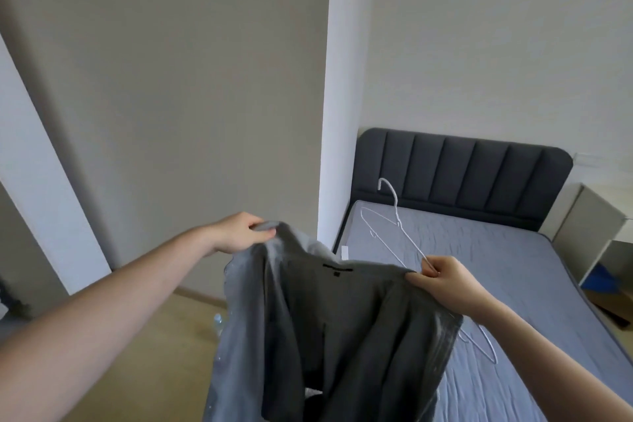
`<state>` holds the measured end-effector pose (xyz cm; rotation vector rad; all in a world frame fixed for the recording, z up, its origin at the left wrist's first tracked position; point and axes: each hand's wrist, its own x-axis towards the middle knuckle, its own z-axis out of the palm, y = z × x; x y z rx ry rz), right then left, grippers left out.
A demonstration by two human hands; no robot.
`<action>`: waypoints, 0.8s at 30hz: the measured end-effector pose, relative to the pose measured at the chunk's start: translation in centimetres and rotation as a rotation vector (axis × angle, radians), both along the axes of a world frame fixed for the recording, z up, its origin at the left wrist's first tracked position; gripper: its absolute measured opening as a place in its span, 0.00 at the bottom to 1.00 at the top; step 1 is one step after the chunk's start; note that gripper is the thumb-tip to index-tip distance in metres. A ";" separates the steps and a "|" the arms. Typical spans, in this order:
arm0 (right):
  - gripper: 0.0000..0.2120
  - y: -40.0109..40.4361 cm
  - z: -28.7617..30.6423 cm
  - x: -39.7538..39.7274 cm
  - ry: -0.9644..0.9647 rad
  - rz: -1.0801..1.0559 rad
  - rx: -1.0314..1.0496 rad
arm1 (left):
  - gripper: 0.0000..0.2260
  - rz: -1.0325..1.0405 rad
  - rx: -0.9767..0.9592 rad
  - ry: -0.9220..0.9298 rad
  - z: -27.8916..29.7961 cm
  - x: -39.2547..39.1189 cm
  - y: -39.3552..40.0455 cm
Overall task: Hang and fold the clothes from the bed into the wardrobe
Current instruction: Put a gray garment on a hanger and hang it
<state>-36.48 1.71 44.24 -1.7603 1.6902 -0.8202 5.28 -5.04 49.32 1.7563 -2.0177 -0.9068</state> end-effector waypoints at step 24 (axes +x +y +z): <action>0.14 2.2 7.1 3.6 -0.069 0.283 -0.102 | 0.23 0.285 -0.474 0.016 4.4 0.4 -2.5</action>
